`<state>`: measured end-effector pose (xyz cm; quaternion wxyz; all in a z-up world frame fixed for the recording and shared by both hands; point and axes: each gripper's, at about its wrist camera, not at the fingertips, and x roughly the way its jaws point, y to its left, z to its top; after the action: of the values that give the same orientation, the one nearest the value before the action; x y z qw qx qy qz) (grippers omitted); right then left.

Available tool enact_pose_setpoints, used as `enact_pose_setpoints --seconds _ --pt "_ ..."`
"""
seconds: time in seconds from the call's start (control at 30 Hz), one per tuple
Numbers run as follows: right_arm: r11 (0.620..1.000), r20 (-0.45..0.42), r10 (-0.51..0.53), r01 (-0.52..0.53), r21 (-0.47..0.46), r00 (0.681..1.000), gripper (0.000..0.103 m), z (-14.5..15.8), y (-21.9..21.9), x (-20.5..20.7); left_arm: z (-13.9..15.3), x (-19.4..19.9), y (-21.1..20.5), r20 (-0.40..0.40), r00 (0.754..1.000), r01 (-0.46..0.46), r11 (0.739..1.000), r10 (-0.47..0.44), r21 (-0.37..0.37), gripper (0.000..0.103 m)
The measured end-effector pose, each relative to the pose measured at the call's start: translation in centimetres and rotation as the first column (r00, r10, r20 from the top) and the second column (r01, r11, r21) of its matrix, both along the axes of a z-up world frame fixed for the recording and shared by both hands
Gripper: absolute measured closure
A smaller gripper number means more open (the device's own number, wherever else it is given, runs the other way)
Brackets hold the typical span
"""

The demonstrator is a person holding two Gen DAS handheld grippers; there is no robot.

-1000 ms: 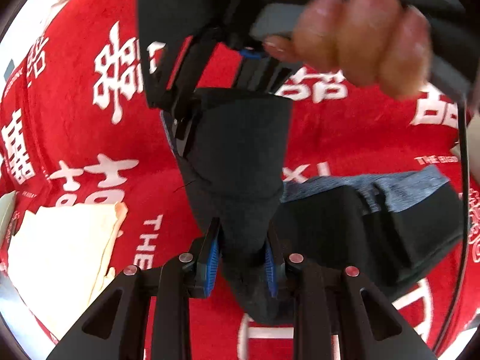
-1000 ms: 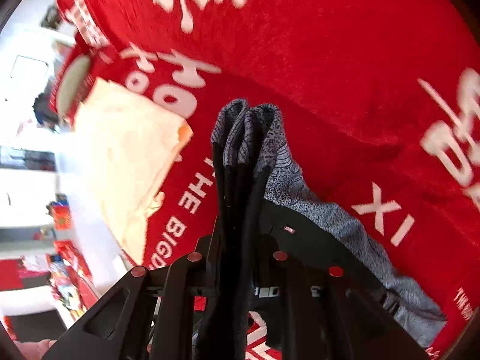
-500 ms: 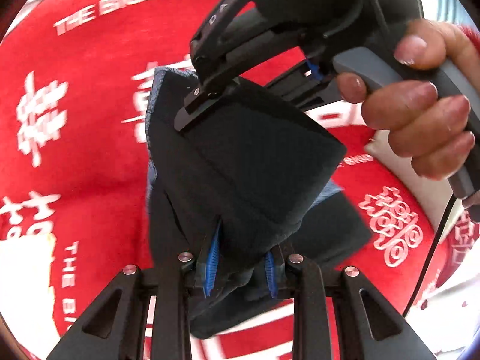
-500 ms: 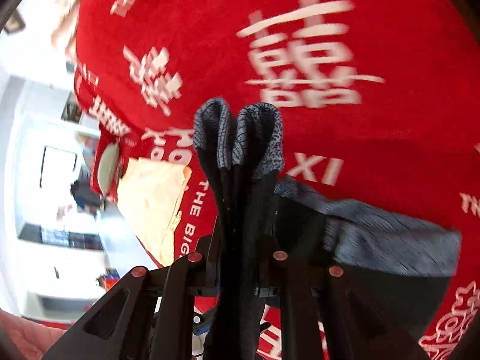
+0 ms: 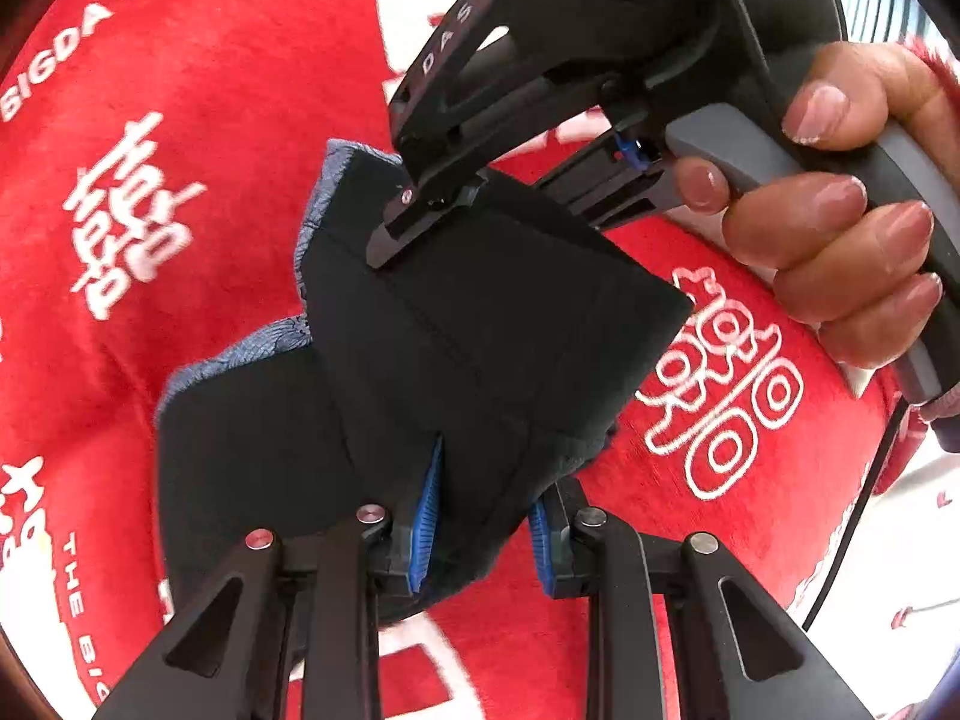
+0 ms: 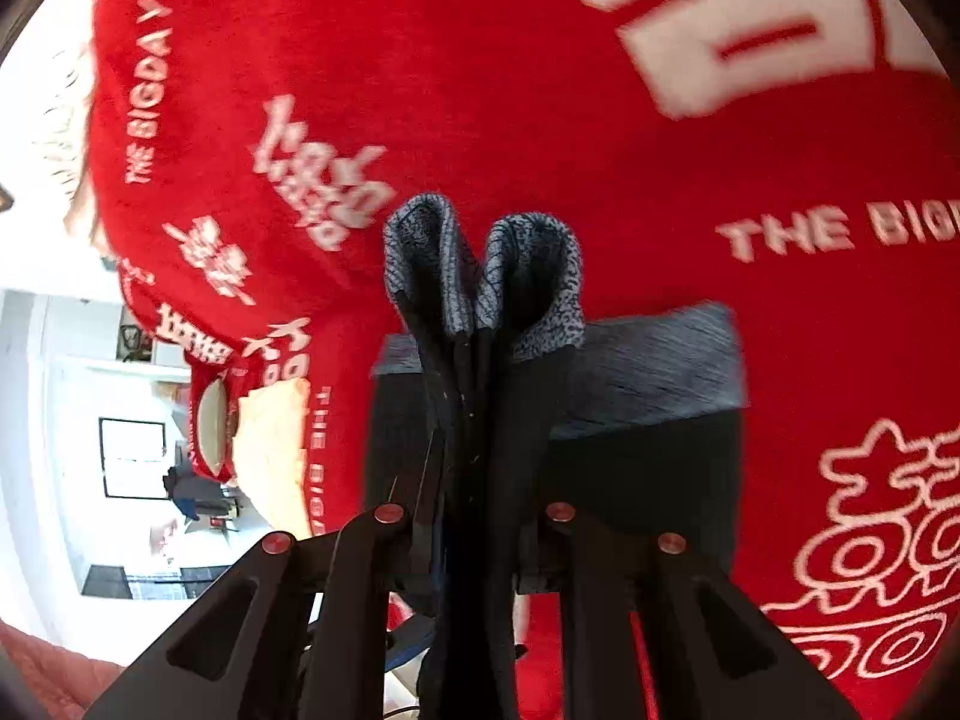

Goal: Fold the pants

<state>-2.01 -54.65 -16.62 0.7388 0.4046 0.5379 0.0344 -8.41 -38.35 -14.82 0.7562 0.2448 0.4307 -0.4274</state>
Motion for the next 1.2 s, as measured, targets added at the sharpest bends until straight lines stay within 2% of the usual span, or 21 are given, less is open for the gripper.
enact_pose_setpoints --seconds 0.13,0.23,0.4,0.47,0.5,0.53,0.63,0.67,0.73,0.77,0.83,0.87,0.9,1.0,1.1,1.13,1.2 --pt "1.0 -0.034 -0.011 0.011 -0.007 0.999 0.086 -3.5 -1.7 -1.3 -2.2 -0.9 -1.5 0.007 1.0 0.003 0.999 -0.003 0.05 0.076" --pt "1.0 -0.028 -0.021 0.021 0.001 0.999 0.084 -5.3 -2.9 -2.1 -3.2 -1.1 -2.1 0.014 1.0 0.001 0.997 -0.002 0.072 0.076" --pt "0.997 -0.019 -0.064 0.065 0.033 0.998 0.08 -7.5 -4.0 -3.0 -3.6 -1.6 -2.4 0.043 0.999 0.014 0.996 -0.018 0.091 0.075" --pt "0.997 -0.013 -0.072 0.072 0.033 0.997 0.076 -7.5 -4.1 -3.2 -3.3 -1.8 -2.3 0.038 0.999 0.026 0.996 -0.029 0.091 0.064" --pt "0.997 -0.014 -0.072 0.073 0.028 0.997 0.076 -7.3 -4.0 -3.3 -3.0 -1.6 -2.0 0.021 0.999 0.028 0.996 -0.029 0.084 0.053" --pt "0.997 -0.018 -0.074 0.074 0.024 0.997 0.074 -7.1 -4.0 -3.4 -2.7 -1.5 -1.7 0.011 1.0 0.021 0.996 -0.022 0.082 0.05" --pt "0.996 -0.045 -0.091 0.09 -0.012 0.995 0.069 -6.3 -3.8 -3.9 -1.3 -1.0 -0.5 -0.006 1.0 0.026 0.996 -0.026 0.082 0.05" --pt "0.994 -0.057 -0.1 0.098 -0.039 0.993 0.063 -5.8 -3.8 -4.2 -0.9 -0.8 0.1 -0.006 1.0 0.025 0.997 -0.024 0.079 0.05" --pt "0.984 -0.094 -0.13 0.116 -0.138 0.987 0.06 -4.7 -3.7 -4.6 0.5 -0.1 1.3 0.004 1.0 0.008 0.998 -0.008 0.068 0.05" --pt "0.973 -0.114 -0.15 0.126 -0.191 0.982 0.06 -4.1 -3.7 -5.1 1.2 0.5 2.0 0.018 1.0 -0.009 0.998 0.008 0.062 0.05" --pt "0.961 -0.126 -0.177 0.144 -0.234 0.976 0.063 -3.3 -3.8 -5.7 2.0 2.6 3.1 0.058 0.997 -0.059 0.997 0.055 0.059 0.05" --pt "0.958 -0.124 -0.189 0.155 -0.242 0.974 0.078 -2.7 -3.8 -5.9 2.3 3.6 3.5 0.079 0.993 -0.088 0.994 0.083 0.061 0.05" --pt "0.958 -0.109 -0.194 0.164 -0.237 0.975 0.082 -2.2 -3.9 -5.9 2.5 5.1 3.9 0.101 0.987 -0.128 0.99 0.122 0.063 0.05" --pt "0.957 -0.057 -0.181 0.162 -0.241 0.982 0.082 -1.2 -3.7 -4.6 1.6 10.9 4.6 0.137 0.959 -0.262 0.961 0.249 0.09 0.05" --pt "0.954 -0.027 -0.143 0.13 -0.271 0.989 0.082 -0.9 -2.4 -1.7 -0.1 16.3 5.6 0.09 0.912 -0.407 0.908 0.4 0.099 0.05" --pt "0.953 -0.018 -0.131 0.121 -0.277 0.991 0.082 -1.0 -2.0 -1.0 -1.2 17.7 6.1 0.06 0.892 -0.452 0.883 0.448 0.128 0.05" --pt "0.95 -0.028 -0.099 0.086 -0.301 0.995 0.082 -2.0 -0.9 0.6 -3.3 19.2 6.8 -0.007 0.866 -0.491 0.853 0.5 0.176 0.05"
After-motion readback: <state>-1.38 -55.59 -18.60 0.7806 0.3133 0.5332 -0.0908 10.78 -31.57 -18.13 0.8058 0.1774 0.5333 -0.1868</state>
